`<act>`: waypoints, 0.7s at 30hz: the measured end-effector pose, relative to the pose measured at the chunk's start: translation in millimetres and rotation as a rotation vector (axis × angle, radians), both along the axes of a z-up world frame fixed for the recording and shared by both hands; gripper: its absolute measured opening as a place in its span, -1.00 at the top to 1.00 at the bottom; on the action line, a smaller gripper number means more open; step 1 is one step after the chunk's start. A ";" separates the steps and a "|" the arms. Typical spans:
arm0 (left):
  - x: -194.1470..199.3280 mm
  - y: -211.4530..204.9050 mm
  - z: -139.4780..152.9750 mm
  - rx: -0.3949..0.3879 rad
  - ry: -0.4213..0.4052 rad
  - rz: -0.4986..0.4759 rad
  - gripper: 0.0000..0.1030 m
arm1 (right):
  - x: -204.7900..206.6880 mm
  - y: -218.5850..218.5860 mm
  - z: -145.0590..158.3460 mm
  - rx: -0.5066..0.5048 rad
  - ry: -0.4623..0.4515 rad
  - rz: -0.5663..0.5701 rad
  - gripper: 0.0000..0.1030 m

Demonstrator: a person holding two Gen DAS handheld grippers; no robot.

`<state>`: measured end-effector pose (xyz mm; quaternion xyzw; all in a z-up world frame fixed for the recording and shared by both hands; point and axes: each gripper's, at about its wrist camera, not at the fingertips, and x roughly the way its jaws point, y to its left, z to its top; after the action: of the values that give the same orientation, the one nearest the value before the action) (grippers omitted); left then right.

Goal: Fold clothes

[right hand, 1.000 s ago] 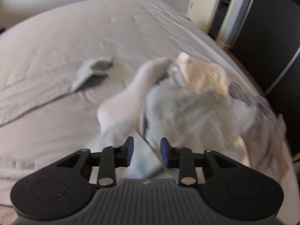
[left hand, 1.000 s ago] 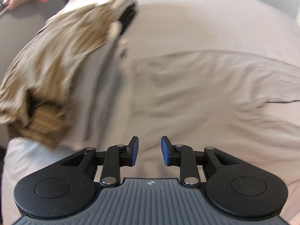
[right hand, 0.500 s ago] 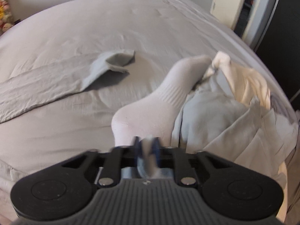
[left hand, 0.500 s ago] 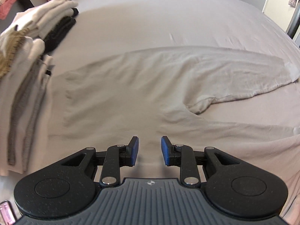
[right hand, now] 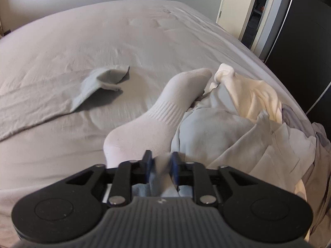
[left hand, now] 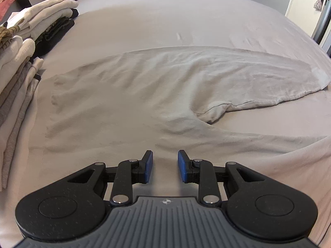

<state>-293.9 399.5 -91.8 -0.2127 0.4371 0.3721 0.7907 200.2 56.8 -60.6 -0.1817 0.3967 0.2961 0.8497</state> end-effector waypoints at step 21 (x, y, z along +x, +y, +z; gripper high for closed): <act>15.7 16.6 -10.0 0.155 -0.199 0.022 0.27 | 6.7 79.2 12.5 0.132 0.050 -0.017 0.28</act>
<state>-278.2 416.0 -101.8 -0.1919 0.3240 0.3905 0.8401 206.8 136.0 -48.0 -0.1145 0.3988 0.3187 0.8522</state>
